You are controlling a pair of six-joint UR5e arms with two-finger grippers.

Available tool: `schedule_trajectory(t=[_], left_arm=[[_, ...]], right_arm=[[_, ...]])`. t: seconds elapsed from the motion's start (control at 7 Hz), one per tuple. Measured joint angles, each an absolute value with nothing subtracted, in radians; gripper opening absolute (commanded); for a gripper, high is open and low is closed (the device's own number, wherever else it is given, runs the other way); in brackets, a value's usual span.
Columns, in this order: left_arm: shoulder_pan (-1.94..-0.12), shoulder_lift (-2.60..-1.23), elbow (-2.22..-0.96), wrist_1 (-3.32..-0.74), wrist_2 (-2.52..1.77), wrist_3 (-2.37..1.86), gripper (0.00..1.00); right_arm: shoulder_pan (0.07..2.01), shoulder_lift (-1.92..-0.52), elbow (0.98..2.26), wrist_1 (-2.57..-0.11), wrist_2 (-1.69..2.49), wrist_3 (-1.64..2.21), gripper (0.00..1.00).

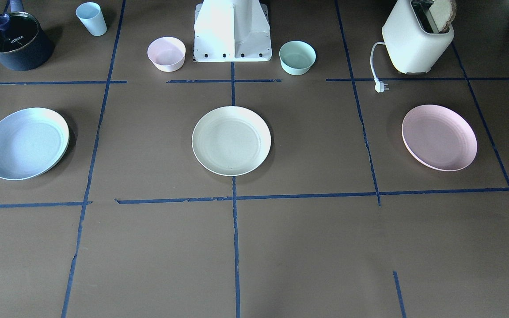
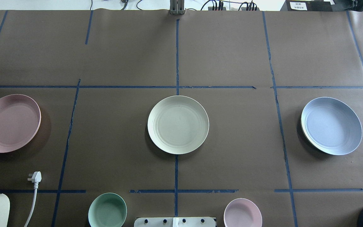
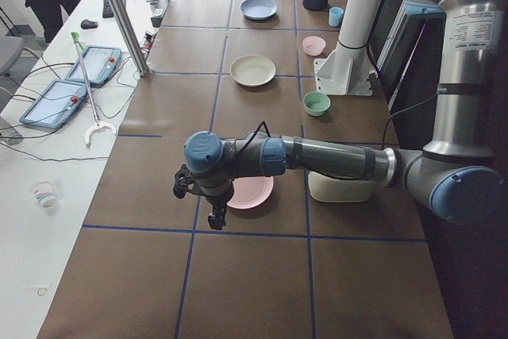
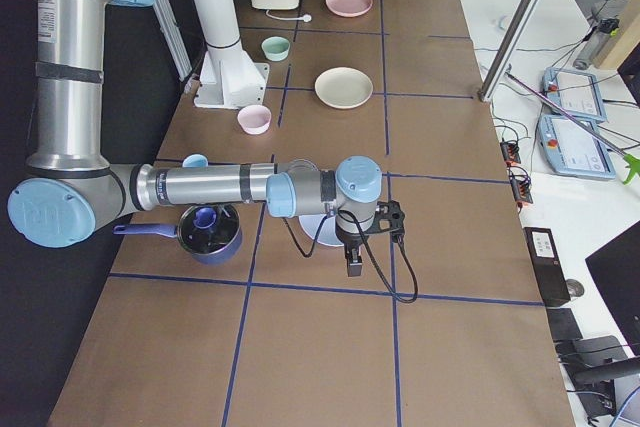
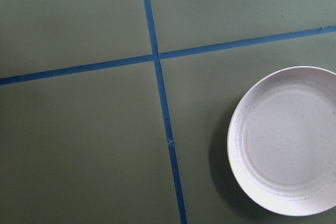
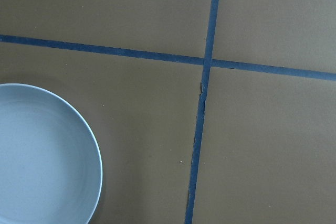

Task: Stack three plates with pink and blue
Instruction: 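Move the left gripper toward the pink plate's rim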

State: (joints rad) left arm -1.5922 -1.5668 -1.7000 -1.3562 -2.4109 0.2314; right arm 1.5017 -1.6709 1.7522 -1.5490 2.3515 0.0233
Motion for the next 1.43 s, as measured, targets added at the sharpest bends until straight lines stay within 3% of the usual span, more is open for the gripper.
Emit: schedule_trajectory(t=[1.0, 1.43], left_arm=[[-1.578, -1.536, -1.706, -1.378, -2.403, 0.236, 1.00], [-1.433, -1.521, -1.638, -1.614, -2.403, -0.008, 1.00]], right_arm=[[1.505, -1.667, 1.747, -1.545, 2.424, 0.026, 1.00], [1.505, -1.668, 1.751, -1.545, 2.426, 0.026, 1.00]])
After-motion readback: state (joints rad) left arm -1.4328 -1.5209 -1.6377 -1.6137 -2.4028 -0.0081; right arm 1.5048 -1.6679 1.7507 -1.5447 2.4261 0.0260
